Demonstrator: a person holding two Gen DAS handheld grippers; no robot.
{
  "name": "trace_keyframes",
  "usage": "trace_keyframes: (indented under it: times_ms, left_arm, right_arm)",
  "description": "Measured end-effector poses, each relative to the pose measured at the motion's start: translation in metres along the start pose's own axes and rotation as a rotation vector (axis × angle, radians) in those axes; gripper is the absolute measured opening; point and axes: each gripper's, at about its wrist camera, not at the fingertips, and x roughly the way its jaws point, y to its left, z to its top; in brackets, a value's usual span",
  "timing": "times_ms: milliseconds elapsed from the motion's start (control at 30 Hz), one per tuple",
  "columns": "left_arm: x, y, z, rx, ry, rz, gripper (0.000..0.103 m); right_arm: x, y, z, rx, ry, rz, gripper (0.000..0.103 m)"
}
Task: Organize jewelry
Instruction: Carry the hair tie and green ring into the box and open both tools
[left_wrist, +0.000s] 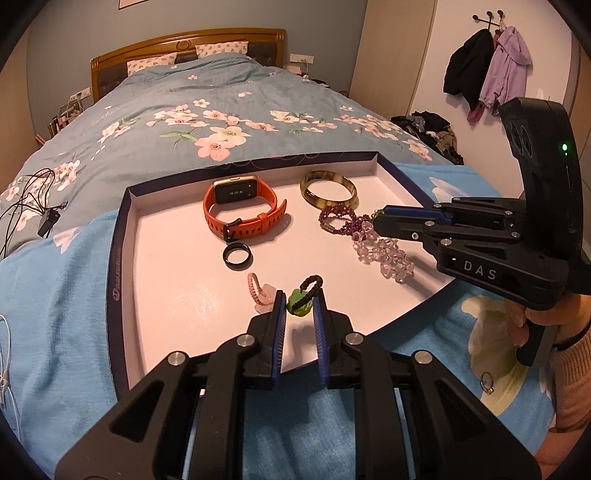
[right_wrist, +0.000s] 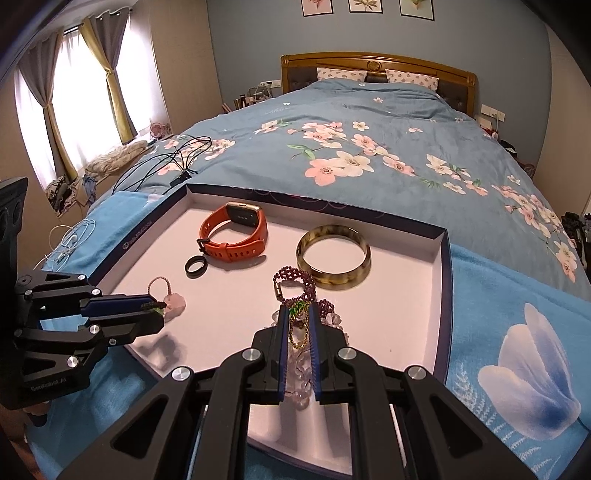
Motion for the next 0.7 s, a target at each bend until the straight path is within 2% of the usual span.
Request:
trace_keyframes:
  times_ms: [433,700]
  left_arm:
    - [0.007,0.002,0.000,-0.004,0.008,0.010,0.015]
    - [-0.003,0.002,-0.001,-0.017,-0.023,0.008,0.020]
  right_arm:
    - [0.007,-0.002,0.001,0.010,0.017,-0.002,0.014]
    - [-0.007,-0.008,0.003,0.047,-0.018,0.028,0.014]
